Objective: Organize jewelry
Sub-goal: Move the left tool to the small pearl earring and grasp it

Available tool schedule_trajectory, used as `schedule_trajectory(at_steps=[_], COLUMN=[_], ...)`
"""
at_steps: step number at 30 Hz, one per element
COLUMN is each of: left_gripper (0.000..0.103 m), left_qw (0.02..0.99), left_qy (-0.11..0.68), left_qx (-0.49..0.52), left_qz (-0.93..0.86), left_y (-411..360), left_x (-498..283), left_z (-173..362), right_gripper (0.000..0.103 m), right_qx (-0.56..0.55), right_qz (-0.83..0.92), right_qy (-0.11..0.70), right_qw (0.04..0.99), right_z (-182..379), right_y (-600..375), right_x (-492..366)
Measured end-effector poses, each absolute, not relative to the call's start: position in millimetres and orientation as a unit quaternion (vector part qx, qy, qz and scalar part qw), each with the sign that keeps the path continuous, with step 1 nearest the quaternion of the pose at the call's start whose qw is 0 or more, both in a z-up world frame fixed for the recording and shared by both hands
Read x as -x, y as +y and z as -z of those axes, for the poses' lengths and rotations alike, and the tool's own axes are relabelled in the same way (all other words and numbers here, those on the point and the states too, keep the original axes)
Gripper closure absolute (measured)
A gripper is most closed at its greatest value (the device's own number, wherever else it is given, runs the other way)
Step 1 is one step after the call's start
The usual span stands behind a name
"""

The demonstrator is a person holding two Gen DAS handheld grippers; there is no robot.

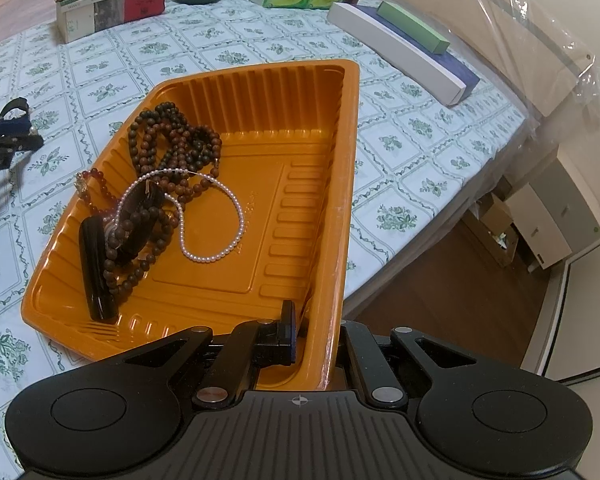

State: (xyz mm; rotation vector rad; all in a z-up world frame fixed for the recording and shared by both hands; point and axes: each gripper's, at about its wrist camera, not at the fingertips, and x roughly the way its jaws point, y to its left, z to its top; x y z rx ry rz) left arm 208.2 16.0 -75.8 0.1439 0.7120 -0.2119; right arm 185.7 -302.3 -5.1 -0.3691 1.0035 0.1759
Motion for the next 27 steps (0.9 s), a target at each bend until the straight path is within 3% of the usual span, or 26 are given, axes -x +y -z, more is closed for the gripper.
schedule_trajectory(at_steps=[9, 21, 27], left_gripper=[0.072, 0.072, 0.089], left_qw=[0.932, 0.930, 0.926], left_qy=[0.335, 0.341, 0.346], left_qx=[-0.071, -0.095, -0.098], left_qz=[0.119, 0.101, 0.115], left_y=[8, 11, 6], left_x=[-174, -211, -203], left_z=[72, 78, 78], right_gripper=[0.098, 0.098, 0.098], right_qx=[0.176, 0.169, 0.168], right_qz=[-0.084, -0.083, -0.083], right_qy=[0.478, 0.480, 0.481], right_qw=[0.857, 0.857, 0.856], right_z=[5, 6, 6], right_y=[-302, -303, -303], right_x=[-186, -186, -185])
